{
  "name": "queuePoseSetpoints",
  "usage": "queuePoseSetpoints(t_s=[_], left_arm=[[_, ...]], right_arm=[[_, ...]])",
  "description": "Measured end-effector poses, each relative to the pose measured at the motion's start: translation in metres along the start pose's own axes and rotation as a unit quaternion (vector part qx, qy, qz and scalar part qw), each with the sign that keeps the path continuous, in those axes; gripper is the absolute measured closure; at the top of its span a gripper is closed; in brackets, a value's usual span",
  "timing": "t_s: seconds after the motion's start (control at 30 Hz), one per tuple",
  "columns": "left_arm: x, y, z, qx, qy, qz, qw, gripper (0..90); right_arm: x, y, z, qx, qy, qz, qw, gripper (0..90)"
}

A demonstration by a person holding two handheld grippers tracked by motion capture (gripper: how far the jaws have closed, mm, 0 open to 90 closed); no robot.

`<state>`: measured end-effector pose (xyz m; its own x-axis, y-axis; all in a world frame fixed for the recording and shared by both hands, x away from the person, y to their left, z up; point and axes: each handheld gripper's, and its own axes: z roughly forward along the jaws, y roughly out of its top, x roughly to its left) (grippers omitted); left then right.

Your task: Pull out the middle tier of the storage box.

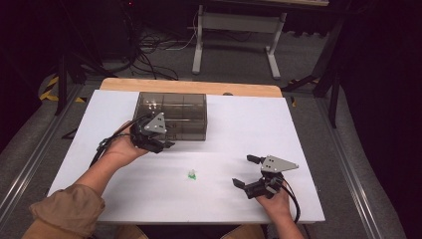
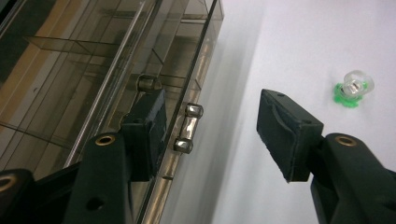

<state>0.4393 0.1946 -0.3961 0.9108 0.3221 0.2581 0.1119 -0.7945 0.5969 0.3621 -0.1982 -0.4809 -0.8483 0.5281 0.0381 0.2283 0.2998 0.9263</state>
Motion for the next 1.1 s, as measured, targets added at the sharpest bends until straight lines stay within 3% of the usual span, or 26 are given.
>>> queuePoseSetpoints(t_s=[0.57, 1.1], left_arm=[[0.001, 0.000, 0.012, 0.033, 0.011, 0.015, 0.9993, 45.2], [0.003, -0.004, 0.017, 0.051, 0.007, 0.006, 0.9987, 46.0]], right_arm=[[0.000, 0.000, 0.000, 0.000, 0.005, -0.002, 1.0000, 0.0], [0.001, 0.000, 0.001, 0.003, 0.009, -0.003, 1.0000, 0.0]])
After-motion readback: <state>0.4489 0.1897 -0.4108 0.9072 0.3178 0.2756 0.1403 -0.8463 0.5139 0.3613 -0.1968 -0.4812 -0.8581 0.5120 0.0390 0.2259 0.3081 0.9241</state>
